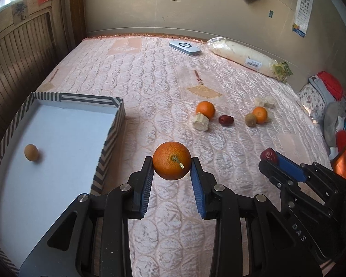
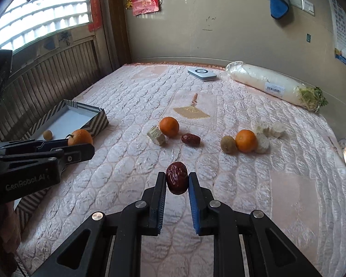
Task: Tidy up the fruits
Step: 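Grasp the orange with the left tool while the right tool grasps a red date, then carry the orange and the red date over the striped-rim tray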
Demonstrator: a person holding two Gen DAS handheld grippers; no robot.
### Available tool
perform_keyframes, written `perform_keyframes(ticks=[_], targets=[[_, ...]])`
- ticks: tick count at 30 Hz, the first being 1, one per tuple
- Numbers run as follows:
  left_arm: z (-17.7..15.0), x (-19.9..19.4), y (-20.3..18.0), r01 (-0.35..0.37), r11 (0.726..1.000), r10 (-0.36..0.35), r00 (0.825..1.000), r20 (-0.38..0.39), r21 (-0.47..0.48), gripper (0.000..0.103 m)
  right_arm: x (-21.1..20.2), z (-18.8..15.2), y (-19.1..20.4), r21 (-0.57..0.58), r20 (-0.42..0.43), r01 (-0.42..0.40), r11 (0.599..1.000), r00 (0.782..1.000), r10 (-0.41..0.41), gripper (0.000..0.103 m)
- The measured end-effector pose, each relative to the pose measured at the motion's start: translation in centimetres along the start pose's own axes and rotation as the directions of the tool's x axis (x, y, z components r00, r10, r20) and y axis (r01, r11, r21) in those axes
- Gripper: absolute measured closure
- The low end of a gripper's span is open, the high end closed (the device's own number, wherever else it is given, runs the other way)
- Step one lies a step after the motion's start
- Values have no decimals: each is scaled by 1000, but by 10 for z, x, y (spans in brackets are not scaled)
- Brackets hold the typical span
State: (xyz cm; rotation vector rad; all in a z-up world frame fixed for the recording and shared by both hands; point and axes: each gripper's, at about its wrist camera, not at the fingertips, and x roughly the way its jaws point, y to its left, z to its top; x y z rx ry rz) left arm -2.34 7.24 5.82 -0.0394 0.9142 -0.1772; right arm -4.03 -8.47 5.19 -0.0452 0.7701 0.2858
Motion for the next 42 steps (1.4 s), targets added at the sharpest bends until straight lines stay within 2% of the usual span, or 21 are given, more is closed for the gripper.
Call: perform_keyframes(ticks=[7,15,22,31,42], targets=[[-7,-11,-20,21,999,-22,1000,6,50,72,-35,-6,6,4,50,24,1000,998,-24,85],[-8,-33,-10,-7,999,5,999,51,38,72,-48,-3,25,-29,74,4,1000,997,-2,85],[-7,-48,12,-46,999,45,996,83,12,72,-48,2,45,-67,78,-22,998,997,27,85],[-10,-53,45,-93,995,96,992,85,-40,72,-43,10,69,-104,80,-60,993,994,68,85],[-18,-61,91,-167,979,177,981,82,-115,72,-23,20,111,-166,50,-145,975,987,155,85]])
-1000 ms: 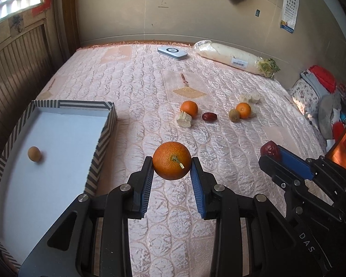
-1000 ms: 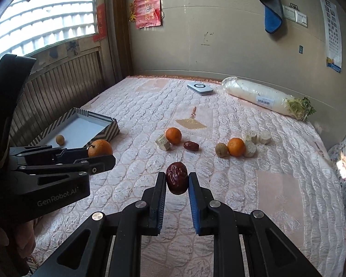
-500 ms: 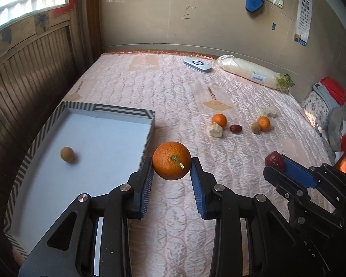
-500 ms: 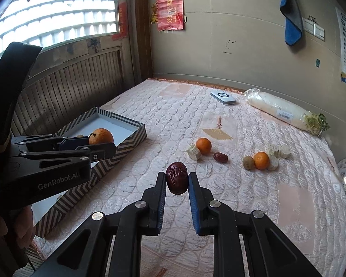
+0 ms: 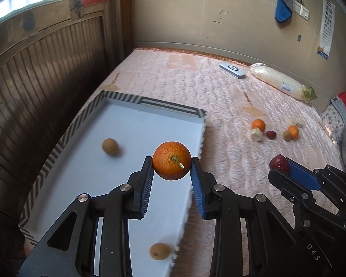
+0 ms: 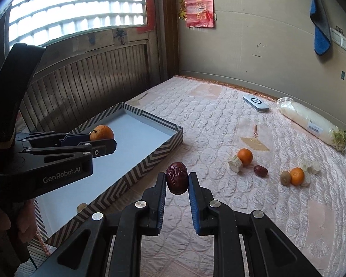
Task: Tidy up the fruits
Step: 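Carry the orange and the red date over the striped-rim tray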
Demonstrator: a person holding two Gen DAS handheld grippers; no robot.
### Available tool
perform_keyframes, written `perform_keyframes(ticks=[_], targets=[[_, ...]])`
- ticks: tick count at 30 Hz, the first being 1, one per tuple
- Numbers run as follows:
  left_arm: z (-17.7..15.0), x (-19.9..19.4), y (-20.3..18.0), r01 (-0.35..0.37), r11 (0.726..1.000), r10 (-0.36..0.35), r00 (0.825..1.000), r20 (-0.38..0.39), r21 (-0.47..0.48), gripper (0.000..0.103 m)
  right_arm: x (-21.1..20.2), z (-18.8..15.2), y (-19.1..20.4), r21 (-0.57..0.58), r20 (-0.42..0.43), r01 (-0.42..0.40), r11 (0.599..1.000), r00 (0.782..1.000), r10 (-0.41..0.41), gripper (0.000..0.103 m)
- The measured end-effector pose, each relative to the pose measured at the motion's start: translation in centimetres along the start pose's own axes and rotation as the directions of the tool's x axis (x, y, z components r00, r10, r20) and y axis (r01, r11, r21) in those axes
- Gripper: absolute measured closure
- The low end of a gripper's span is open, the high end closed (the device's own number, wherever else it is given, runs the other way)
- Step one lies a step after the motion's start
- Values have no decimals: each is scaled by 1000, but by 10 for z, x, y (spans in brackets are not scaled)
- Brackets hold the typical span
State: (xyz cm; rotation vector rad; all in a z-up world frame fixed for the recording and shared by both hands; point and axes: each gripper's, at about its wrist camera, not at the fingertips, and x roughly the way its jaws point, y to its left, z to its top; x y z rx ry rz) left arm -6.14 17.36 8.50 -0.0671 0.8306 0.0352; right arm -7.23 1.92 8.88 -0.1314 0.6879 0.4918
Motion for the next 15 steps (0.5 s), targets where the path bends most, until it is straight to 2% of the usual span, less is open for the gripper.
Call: perform_keyframes(ticks=[15], targets=[[-14,22,65,-118,990,113,991,-70,-75,72,59,24,51,-70,-63,-144,987,988,140,85]])
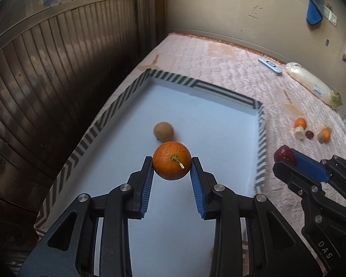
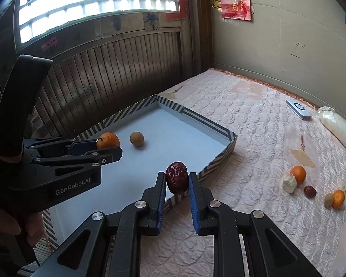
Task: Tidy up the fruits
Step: 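Carry the orange and the red date over the striped-rim tray, then open the left tool to drop the orange while the right tool drops the date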
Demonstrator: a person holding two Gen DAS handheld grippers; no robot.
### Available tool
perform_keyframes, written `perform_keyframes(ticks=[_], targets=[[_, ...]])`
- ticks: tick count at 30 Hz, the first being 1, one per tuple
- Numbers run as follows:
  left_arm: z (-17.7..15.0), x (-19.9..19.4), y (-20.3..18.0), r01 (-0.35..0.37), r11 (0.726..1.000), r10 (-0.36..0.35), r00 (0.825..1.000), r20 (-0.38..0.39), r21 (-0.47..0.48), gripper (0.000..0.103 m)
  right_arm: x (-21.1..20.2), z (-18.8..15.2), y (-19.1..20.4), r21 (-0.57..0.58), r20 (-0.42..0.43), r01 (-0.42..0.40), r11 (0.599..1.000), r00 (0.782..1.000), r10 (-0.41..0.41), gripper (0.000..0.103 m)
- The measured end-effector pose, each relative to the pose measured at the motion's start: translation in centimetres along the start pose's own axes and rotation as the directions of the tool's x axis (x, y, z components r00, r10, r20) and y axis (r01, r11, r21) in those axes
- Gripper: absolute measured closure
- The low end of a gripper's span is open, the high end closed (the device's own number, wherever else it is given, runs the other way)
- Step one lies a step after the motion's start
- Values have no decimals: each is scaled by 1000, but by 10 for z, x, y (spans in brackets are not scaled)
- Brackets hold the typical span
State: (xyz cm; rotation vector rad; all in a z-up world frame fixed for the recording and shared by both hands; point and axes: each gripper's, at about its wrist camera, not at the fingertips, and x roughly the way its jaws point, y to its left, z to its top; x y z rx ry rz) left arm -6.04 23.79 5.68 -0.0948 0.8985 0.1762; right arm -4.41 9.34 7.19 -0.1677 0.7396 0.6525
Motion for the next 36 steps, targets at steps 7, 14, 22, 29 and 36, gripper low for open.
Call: perform_keyframes(ticks=[7,14,22,29,36], targets=[[-3,14,18,-53,998,52,998,-26,-22,72,31,9,21,-36,-42,-47,998,998,46,85],[-6,22,17,-55,998,55,998,-44,-14,72,54,10,37,-66,-88,-72,995,994,66,85],[-6,29,19,-60,998,59,997,-56,-20,72,70,10,39,-62,-121,-78,995,990,70,85],[-5,32,24,-69,997,66,996,-61,-43,71,81,11,40,-66,-140,-45,997,990,36,85],[-5,36,29,-74,995,69,994,-82,-67,71,96,10,45,-104,-170,-8,995,985,-10,85]])
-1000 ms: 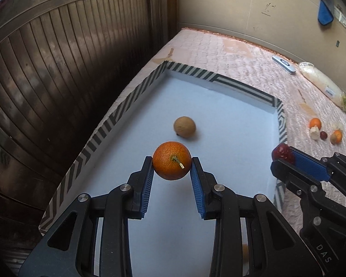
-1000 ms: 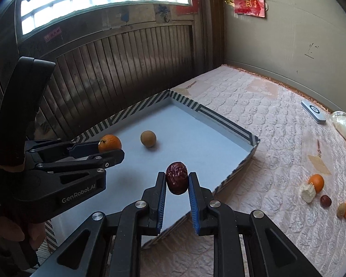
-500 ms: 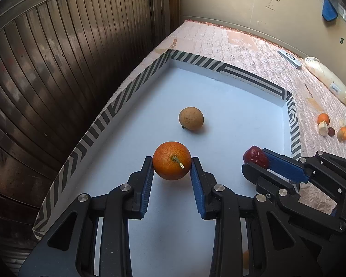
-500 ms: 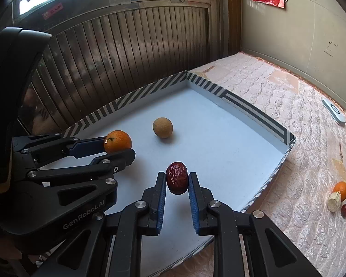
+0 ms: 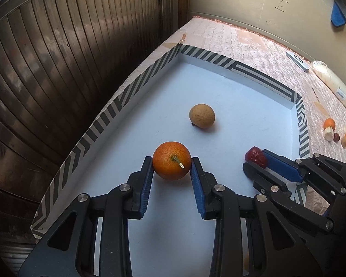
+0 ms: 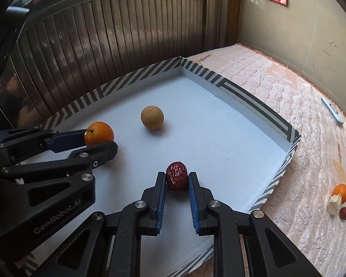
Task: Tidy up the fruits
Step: 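Open the left tool to drop the orange while the right tool drops the date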
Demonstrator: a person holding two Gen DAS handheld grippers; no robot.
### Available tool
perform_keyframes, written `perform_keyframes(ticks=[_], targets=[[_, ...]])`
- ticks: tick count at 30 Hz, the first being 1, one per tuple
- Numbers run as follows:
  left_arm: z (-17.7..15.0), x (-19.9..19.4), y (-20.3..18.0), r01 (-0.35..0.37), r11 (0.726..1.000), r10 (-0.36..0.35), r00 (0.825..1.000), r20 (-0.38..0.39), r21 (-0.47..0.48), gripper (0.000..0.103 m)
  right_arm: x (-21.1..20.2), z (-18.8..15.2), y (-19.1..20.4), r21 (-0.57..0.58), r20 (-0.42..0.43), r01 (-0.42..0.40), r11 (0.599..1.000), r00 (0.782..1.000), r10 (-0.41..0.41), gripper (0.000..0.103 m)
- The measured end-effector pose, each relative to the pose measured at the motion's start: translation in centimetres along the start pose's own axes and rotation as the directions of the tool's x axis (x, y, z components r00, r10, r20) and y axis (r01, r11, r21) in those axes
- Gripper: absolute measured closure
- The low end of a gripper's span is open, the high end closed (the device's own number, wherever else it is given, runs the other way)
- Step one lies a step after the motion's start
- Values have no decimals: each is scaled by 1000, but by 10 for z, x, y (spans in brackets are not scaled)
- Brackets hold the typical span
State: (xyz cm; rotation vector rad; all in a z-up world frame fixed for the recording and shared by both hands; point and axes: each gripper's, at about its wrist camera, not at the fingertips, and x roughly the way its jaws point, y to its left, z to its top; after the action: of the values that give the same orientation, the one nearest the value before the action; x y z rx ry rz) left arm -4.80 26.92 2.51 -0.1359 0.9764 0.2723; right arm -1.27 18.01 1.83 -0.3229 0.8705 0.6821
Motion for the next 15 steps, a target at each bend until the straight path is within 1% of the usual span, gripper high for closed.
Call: perform_keyframes(ticks=[3,4,5,6,7,8,11,15], targets=[[0,1,3,3,1000,-3,1000,-5,-18,70,1,0,-1,15,-1,-6,1000,1000,6,84],[0,1,3,2,1000,-2,1000,-6,-22,67,0,0,-2,18,1,-6,1000,1000,6,84],[0,1,3,0,1000,0,1000,-6,-23,58,-2,-1,-2,18,2,-5,1000,1000,5,84],[0,0,4,1,1000,-1,1000,-2,-25,54,-3,-1,-2,17,5,-5,1000,1000,5,83],[0,-2,4,-1,1000,1,1000,9,-27,47,-5,-1,-2,17,8,-5,1000,1000,4,82],[0,-5,3,-8,1000,9,1000,22,-27,44,-8,-2,-2,20,14,-4,1000,1000,4,81],[-1,-11,1,-34,999,35,998,47,-20,44,-19,-5,-2,28,40,-4,1000,999,3,79],[-1,-17,-4,-29,999,30,998,62,-18,44,-38,-10,-6,44,75,7,999,997,-10,75]])
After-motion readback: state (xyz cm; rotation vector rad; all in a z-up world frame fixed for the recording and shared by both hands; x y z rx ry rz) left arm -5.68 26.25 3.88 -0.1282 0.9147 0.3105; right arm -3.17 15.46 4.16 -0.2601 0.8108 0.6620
